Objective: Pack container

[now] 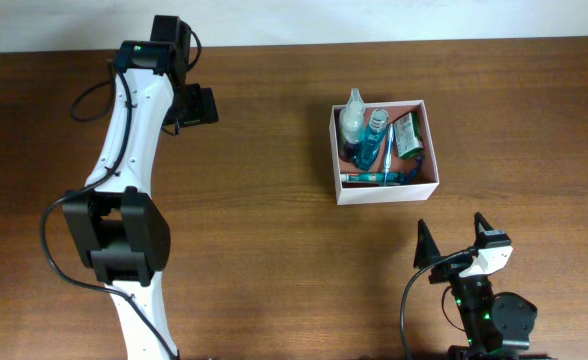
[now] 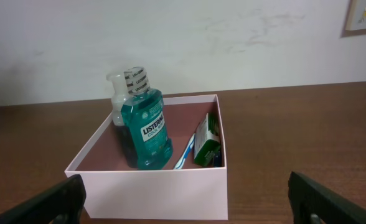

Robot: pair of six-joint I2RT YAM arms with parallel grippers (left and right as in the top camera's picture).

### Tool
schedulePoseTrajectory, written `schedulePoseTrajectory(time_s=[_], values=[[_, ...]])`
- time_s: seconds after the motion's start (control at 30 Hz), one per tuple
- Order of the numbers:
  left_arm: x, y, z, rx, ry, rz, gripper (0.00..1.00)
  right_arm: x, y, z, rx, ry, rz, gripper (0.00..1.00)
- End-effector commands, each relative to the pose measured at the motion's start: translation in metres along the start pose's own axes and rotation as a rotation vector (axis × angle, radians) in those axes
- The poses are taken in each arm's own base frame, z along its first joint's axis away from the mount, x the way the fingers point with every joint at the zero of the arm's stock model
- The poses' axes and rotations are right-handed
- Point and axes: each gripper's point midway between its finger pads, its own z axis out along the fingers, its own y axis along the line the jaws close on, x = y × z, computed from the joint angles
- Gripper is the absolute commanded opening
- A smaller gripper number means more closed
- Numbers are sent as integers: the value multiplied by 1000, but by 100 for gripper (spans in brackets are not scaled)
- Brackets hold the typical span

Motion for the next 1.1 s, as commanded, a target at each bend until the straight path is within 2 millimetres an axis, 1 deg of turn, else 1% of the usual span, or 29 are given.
schedulePoseTrajectory(time_s=[0.0, 0.47, 0.63, 0.83, 0.97, 1.07], values=[[-1, 2, -4, 3, -9, -14, 99, 2, 2, 0, -7, 1, 3, 99], [-1, 2, -4, 2, -8, -13, 99, 2, 2, 0, -7, 1, 3, 99], [10, 3, -4, 1, 38, -7, 99, 2, 2, 0, -7, 1, 3, 99], [14, 6, -4, -16, 54, -3, 99, 2, 2, 0, -7, 1, 3, 99], [27, 11, -5, -33, 106, 5, 100, 2, 2, 0, -7, 1, 3, 99], [40, 15, -7, -48, 161, 33, 100, 2, 2, 0, -7, 1, 3, 99]])
